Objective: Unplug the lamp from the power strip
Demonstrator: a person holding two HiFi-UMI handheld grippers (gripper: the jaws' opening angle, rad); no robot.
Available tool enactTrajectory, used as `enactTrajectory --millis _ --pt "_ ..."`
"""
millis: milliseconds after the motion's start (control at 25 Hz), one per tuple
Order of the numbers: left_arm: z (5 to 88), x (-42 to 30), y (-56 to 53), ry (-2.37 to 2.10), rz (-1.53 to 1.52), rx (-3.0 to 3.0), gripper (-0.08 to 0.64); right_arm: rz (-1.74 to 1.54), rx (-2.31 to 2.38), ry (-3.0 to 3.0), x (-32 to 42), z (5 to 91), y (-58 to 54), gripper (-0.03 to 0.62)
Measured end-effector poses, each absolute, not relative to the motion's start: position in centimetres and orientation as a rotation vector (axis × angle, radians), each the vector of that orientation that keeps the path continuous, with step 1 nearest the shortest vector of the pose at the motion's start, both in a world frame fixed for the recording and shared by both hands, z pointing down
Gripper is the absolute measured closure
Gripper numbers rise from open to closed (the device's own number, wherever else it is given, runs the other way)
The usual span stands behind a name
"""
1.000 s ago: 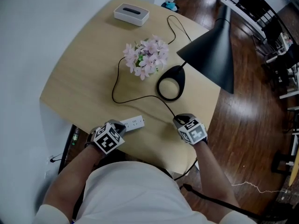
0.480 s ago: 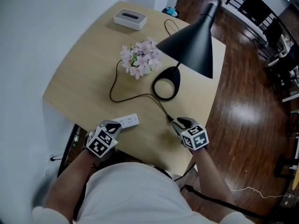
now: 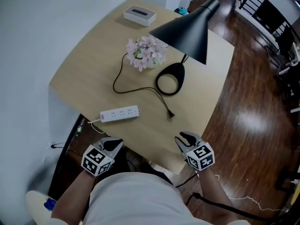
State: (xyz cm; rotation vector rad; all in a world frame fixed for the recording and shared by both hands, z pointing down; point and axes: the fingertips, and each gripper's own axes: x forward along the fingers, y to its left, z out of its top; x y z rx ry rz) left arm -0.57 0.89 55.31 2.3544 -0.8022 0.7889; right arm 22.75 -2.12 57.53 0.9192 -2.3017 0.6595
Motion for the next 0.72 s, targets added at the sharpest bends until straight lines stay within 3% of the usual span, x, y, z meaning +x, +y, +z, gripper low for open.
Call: enactTrajectory --millis 720 --pt "53.0 -8.1 10.0 -0.961 0.67 2.3 0.557 0.576 1.007 -2.376 21.5 51.6 3.5 0.482"
